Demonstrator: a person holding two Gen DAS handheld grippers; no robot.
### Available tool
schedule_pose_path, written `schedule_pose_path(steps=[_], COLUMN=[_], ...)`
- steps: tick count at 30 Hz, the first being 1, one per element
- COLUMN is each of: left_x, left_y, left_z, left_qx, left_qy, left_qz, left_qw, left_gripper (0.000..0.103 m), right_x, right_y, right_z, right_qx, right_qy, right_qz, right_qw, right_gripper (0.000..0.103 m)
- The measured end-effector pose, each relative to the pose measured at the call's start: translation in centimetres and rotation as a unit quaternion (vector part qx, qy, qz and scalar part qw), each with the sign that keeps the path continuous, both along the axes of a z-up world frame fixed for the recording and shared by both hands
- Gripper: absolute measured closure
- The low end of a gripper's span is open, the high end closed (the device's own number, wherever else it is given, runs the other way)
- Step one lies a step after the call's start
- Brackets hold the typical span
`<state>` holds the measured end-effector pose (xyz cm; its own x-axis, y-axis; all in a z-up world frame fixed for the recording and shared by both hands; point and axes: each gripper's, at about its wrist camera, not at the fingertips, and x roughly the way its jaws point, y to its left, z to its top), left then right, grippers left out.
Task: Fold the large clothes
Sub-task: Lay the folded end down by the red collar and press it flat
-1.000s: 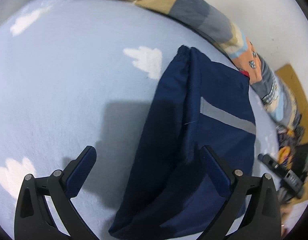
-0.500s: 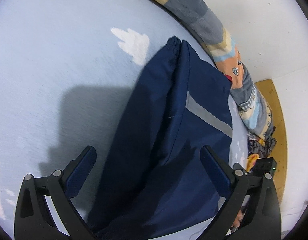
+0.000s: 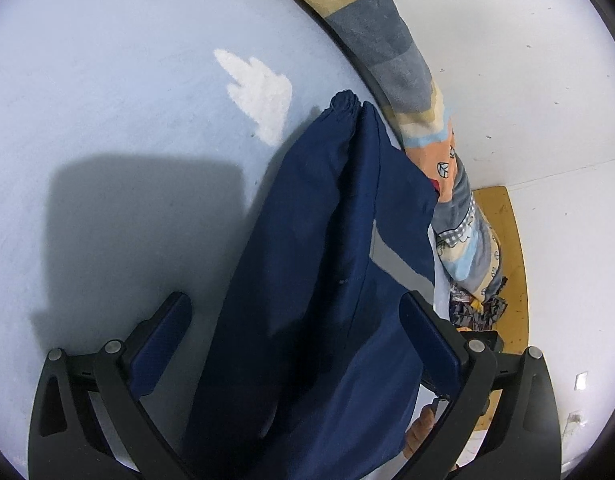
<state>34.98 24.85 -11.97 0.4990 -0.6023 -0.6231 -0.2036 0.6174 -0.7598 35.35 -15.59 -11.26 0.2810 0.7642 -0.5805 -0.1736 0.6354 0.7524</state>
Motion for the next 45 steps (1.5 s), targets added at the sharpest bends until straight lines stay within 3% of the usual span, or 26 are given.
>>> schedule_pose_path(steps=[6,9,11,12,14,15,17,21,28,34,40,45], left_x=[0.9,2.0,2.7,2.9,2.7,2.6,2.3,1.2,-1.6,-6.4,-13.3,-17.3], left_y=[-0.4,-1.9,-3.5,-4.2,-4.7,-4.7,-4.8,-5.2,-10.7,-16.7,-20.1,-22.0], left_z=[0.0,0.1,0.3,0.6,0.9,1.1,1.3,1.9,5.3,8.0,8.6,7.1], left_qx=[0.003,-0.005,0.029,0.046,0.051,0.055,0.063,0.063,0.097,0.139,0.145,0.159], left_qy=[-0.008,-0.026,-0.029,-0.034,-0.043,-0.045,-0.042,-0.047,-0.068,-0.085,-0.078,-0.066], left_qz=[-0.003,-0.033,-0.042,-0.048,-0.053,-0.055,-0.051,-0.052,-0.108,-0.166,-0.170,-0.164], left_qw=[1.0000,0.9991,0.9982,0.9972,0.9964,0.9960,0.9958,0.9955,0.9871,0.9725,0.9716,0.9713], left_gripper=[0.000,0.000,0.000,0.000,0.002,0.008,0.039,0.051,0.051,0.051,0.051,0.051], right_x=[1.8,3.4,4.3,4.6,4.4,4.1,3.3,1.4,-2.5,-7.0,-12.5,-16.8], right_y=[2.1,3.7,4.6,5.0,5.0,4.7,4.3,4.4,2.7,-2.3,-5.3,-6.6], right_z=[0.3,0.6,0.6,0.8,1.1,1.4,2.1,3.8,7.7,10.2,11.1,10.3], right_qx=[-0.015,-0.030,-0.034,-0.040,-0.052,-0.061,-0.075,-0.096,-0.102,-0.099,-0.093,-0.101], right_qy=[-0.024,-0.038,-0.043,-0.046,-0.058,-0.067,-0.082,-0.112,-0.149,-0.147,-0.128,-0.115], right_qz=[0.015,0.027,0.033,0.039,0.042,0.040,0.038,0.038,0.036,0.012,0.009,0.025], right_qw=[0.999,0.998,0.998,0.997,0.996,0.995,0.993,0.988,0.983,0.984,0.987,0.988], right_gripper=[0.022,0.022,0.022,0.023,0.035,0.048,0.058,0.064,0.066,0.067,0.067,0.067])
